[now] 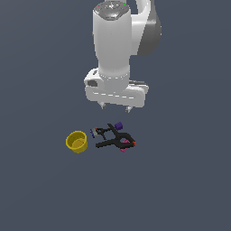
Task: Pick up a designated object from a clutter of objects.
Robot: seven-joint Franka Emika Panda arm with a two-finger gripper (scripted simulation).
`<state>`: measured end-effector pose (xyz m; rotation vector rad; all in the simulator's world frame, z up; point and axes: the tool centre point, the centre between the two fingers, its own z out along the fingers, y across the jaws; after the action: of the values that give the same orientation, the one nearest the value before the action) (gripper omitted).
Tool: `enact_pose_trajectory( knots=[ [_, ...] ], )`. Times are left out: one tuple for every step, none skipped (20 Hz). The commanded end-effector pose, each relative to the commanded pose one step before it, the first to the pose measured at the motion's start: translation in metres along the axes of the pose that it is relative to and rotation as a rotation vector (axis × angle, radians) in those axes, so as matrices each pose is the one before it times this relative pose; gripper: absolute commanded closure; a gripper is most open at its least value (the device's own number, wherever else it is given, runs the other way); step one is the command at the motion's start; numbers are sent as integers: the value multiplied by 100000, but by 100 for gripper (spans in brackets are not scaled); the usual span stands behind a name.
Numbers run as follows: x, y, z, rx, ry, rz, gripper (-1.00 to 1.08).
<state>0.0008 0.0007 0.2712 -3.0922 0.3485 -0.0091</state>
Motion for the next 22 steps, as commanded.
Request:
enact_pose_trajectory(
  knots=[
    [-201, -56, 1409, -118, -59, 5218, -92],
    [-103, -16, 622, -54, -12, 2342, -92],
    [-116, -12, 638, -58, -10, 2416, -92],
    [-126, -6, 636, -61, -8, 2420, -92],
    [-135, 0, 632, -63, -6, 2418, -92],
    [-143, 7, 628, -65, -4, 2417, -92],
    [-152, 14, 624, -67, -1, 2416, -92],
    [-160, 21, 620, -69, 2, 2414, -92],
    [-167, 29, 615, -71, 4, 2413, -92],
    [-175, 37, 611, -72, 7, 2411, -92],
    [-182, 46, 606, -74, 10, 2410, -92],
    [-188, 55, 601, -75, 13, 2408, -92],
    [-194, 65, 596, -76, 16, 2407, -92],
    [-199, 74, 591, -77, 19, 2406, -92],
    [-205, 84, 585, -78, 22, 2403, -92],
    [-209, 95, 580, -79, 25, 2403, -92],
    [-213, 105, 574, -79, 28, 2401, -92],
    [-217, 115, 568, -80, 32, 2399, -92],
    [-220, 126, 563, -80, 35, 2397, -92],
    [-223, 137, 557, -81, 38, 2396, -92],
    [-225, 148, 551, -81, 42, 2393, -92],
    [-226, 160, 544, -81, 45, 2393, -92]
  ],
)
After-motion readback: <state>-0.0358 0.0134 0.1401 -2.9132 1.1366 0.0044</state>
